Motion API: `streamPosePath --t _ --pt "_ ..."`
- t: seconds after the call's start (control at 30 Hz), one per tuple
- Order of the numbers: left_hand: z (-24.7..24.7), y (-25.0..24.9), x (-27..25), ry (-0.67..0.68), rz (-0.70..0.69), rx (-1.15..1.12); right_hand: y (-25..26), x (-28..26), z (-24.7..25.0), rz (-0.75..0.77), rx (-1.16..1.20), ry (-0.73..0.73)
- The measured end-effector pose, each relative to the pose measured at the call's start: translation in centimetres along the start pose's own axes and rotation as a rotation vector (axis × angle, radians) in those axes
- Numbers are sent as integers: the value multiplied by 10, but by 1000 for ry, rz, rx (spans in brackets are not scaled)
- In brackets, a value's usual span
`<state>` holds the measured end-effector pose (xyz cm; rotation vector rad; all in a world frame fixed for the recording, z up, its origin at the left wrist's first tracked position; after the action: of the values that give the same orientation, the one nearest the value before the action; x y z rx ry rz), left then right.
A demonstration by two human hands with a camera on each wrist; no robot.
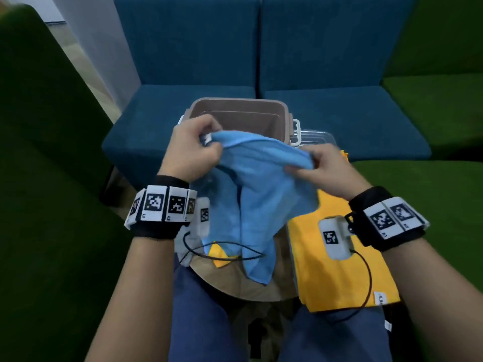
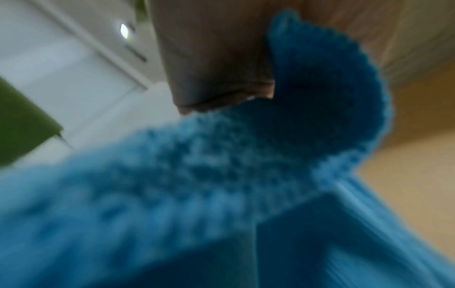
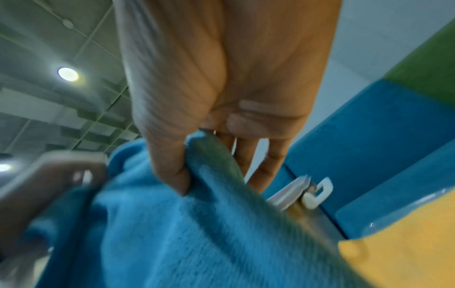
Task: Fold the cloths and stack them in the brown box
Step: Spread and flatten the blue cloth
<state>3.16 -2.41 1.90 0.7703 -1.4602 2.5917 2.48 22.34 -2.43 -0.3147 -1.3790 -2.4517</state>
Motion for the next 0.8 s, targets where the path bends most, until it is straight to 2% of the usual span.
streamPosePath --t 0.07,0.13,0.27,0.43,0.5,0.6,0.67,0.73,0.8 --pt "6 27 -5 23 29 152 -9 8 25 -20 -94 -161" --pt "10 47 -13 15 89 172 -12 11 44 -18 -188 -252" --pt "23 46 -14 -135 106 30 -5 16 72 -19 -156 -405" --pt "52 26 4 -304 108 -269 20 23 105 40 83 -601" --pt "54 29 11 -339 135 -277 15 27 108 8 20 -592" --pt "45 38 16 -320 123 -44 1 28 103 -31 -135 -611" --pt "43 48 14 -373 141 20 -3 23 93 -30 -147 -610" --pt "41 50 6 -459 190 13 -4 15 78 -39 -104 -556" --pt "33 42 -3 -477 178 35 0 7 60 -47 -69 -458"
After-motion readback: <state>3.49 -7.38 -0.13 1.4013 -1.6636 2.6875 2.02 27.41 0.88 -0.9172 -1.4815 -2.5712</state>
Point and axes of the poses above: each hand's wrist, its own x-axis towards the middle knuckle, its own z-axis out of the back of the hand, y = z × x, the point moved 5 cm from there along x, towards the middle knuckle, and after that the axes turned 14 degrees about -y, right-handed, at the moved point
